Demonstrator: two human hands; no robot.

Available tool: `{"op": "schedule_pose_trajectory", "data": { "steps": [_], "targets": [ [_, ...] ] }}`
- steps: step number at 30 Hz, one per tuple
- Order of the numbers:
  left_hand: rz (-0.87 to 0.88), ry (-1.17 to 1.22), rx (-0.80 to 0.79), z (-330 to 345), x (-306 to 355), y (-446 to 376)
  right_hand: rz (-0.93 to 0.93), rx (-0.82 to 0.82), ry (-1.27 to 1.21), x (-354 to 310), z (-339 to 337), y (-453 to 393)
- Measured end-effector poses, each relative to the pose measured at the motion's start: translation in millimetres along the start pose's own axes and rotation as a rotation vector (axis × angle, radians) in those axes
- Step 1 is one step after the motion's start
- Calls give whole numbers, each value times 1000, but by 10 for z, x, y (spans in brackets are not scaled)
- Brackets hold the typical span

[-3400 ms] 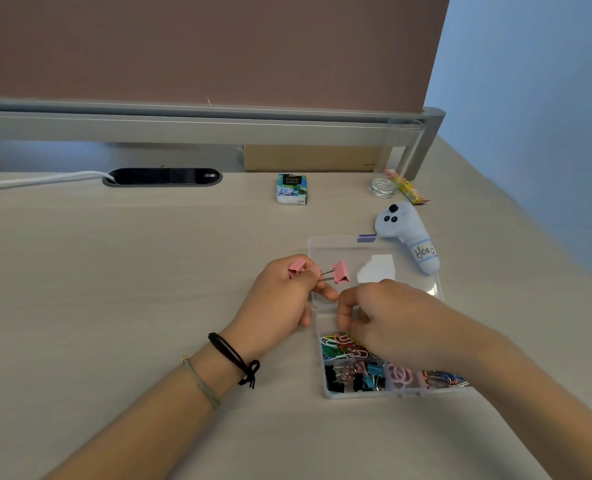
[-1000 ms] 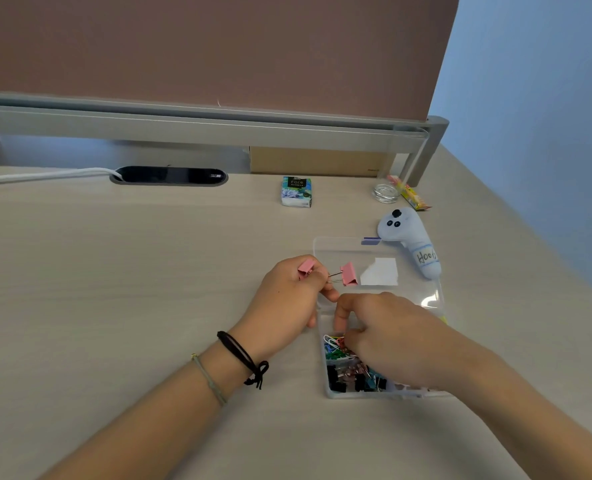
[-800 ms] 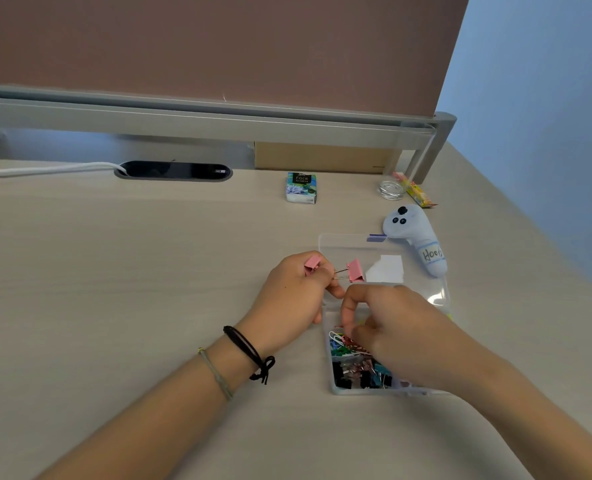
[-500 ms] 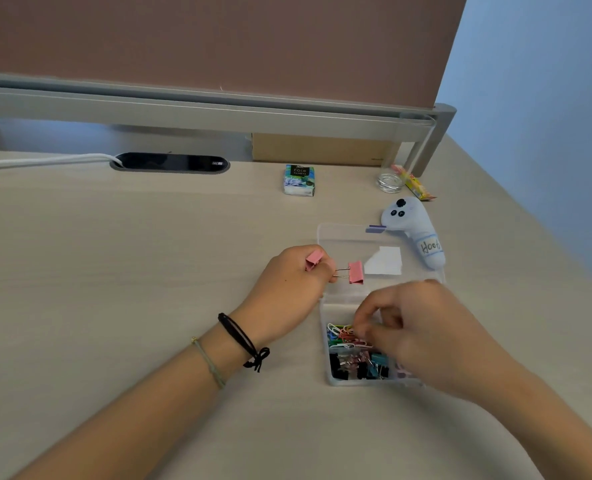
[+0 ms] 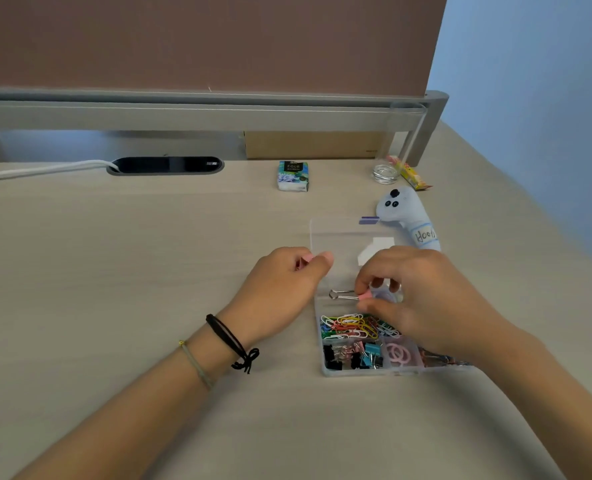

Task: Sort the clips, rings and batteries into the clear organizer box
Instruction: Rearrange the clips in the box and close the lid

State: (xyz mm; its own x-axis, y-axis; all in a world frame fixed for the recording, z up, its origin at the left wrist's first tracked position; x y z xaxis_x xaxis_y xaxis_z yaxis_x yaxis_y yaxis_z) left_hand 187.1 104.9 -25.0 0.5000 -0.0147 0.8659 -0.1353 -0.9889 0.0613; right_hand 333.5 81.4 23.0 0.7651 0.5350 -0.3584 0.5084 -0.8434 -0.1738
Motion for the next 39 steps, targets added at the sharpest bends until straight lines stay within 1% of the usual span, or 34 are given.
{"op": "schedule_pose_trajectory", "data": {
  "steps": [2, 5, 8, 10, 12, 15, 16, 17, 19, 20, 21, 23, 25, 27, 29, 33, 36, 39],
  "targets": [
    [-86, 92, -33, 22, -55, -3, -8, -16, 10, -2, 48, 1],
    [-286, 286, -116, 132, -178, 39, -1, -17, 27, 15, 72, -7],
    [-356, 335, -157, 173, -249, 53, 35, -3, 6, 74, 49, 10],
    [-352, 339, -150, 149, -276, 47, 56, 32, -2, 98, 2, 11],
    [-301, 341, -156, 130, -253, 34, 63, 37, 38, 95, -12, -17],
    [-213, 340, -163, 112, -194, 26, 121, -46, 83, 143, 89, -67],
    [-198, 337, -157, 96, -181, 27, 140, -44, 68, 159, 95, -88],
    [-182, 340, -154, 82, -167, 26, 163, -14, 1, 170, 70, -109],
    [-161, 374, -167, 64, -135, 24, 227, 48, -270, 185, 23, -141],
    [-166, 403, -186, 66, -132, 25, 240, 56, -406, 156, 18, -160],
    [-181, 438, -212, 79, -134, 29, 234, 57, -491, 118, 25, -187],
    [-208, 526, -251, 106, -129, 36, 215, 58, -543, 38, 54, -225],
    [-196, 589, -260, 100, -101, 33, 256, 85, -630, 48, 86, -238],
    [-160, 594, -274, 81, -58, 39, 297, 110, -717, 85, 105, -227],
    [-142, 613, -301, 77, -26, 47, 294, 137, -771, 90, 92, -221],
    [-153, 627, -306, 90, -34, 44, 248, 182, -810, 24, 47, -213],
    [-136, 584, -309, 101, -17, 47, 211, 258, -838, 18, -30, -209],
    [-167, 555, -243, 45, -87, 9, 142, 336, -724, 30, -161, -189]
  ]
}}
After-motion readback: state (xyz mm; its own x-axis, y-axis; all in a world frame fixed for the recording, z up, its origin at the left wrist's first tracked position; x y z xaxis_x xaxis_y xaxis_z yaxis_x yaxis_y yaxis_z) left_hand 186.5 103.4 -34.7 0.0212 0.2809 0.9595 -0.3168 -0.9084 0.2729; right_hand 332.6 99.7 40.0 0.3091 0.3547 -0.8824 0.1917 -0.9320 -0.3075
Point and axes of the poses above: each hand's wrist, its own y-axis away from the middle knuckle, its own z-axis out of the palm, x = y × z, the point moved 9 cm from there along -y, towards the middle knuckle
